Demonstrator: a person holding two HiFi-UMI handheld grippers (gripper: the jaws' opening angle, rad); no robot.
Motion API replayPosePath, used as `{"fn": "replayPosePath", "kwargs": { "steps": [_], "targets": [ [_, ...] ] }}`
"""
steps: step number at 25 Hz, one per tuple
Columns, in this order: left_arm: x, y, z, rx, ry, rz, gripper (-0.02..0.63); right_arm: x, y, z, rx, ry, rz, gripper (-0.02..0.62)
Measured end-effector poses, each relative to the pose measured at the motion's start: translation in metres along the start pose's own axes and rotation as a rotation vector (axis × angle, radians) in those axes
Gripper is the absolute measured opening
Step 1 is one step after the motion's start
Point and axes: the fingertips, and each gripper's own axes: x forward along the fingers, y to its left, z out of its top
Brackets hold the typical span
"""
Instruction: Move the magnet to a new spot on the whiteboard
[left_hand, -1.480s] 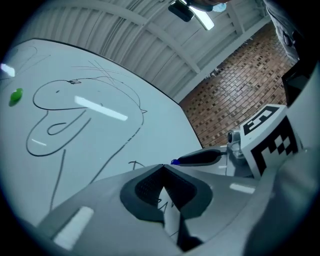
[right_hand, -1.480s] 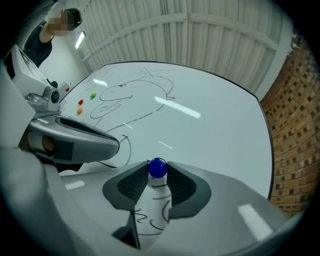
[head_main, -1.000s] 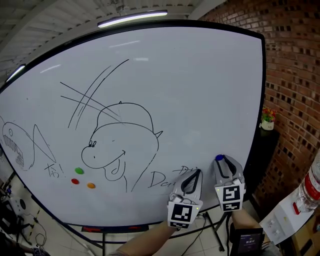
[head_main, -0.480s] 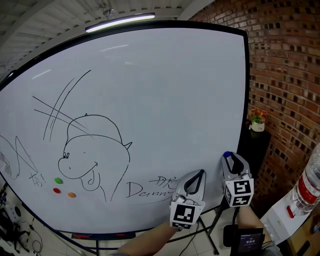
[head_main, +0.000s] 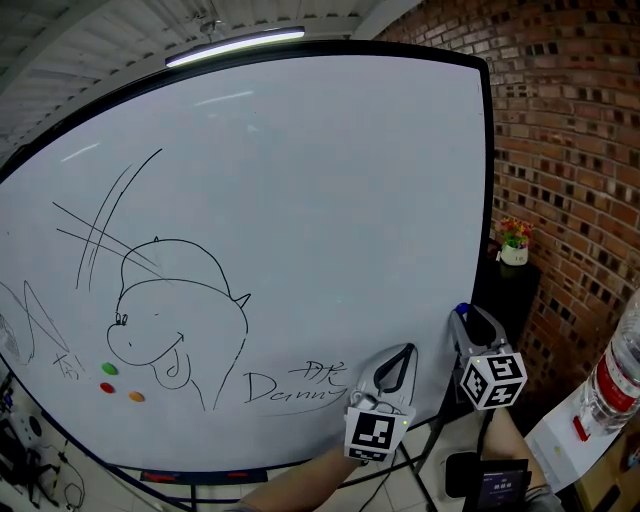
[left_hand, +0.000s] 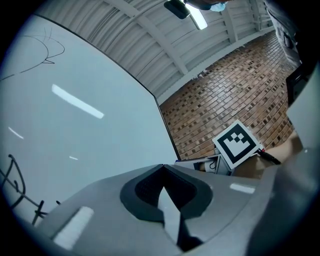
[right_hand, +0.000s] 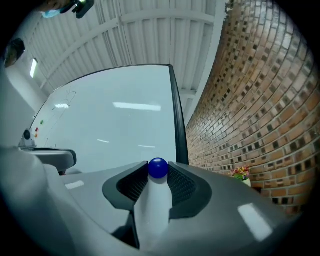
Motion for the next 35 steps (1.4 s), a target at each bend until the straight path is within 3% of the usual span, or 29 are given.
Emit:
{"fn": "replayPosePath", "kwargs": {
  "steps": [12,17,21,27,35],
  "targets": [
    [-0.005,0.007,0.0,-0.005,0.004,0.009,-0.002,0.001,0.0,0.0,0.02,-0.004,0.024,0.123],
    [-0.008,0.011,0.001,-0.014,0.001,0.013,-0.002,-0.001,-0.004,0.0,0.023,-0.001,0.004,0.155],
    [-0.015,0.015,0.003,-0.017,0.0,0.02,-0.002,-0.01,0.006,0.007,-0.041,-0.012,-0.016,0.176],
    [-0.037,0.031,0.003,-0.021,0.013,0.059,-0.002,-0.024,0.069,0.015,-0.181,-0.037,0.033,0.135],
    [-0.09,0.067,0.011,-0.009,0.049,0.14,-0.002,-0.036,0.178,0.018,-0.19,-0.061,0.159,0.006]
  ]
}}
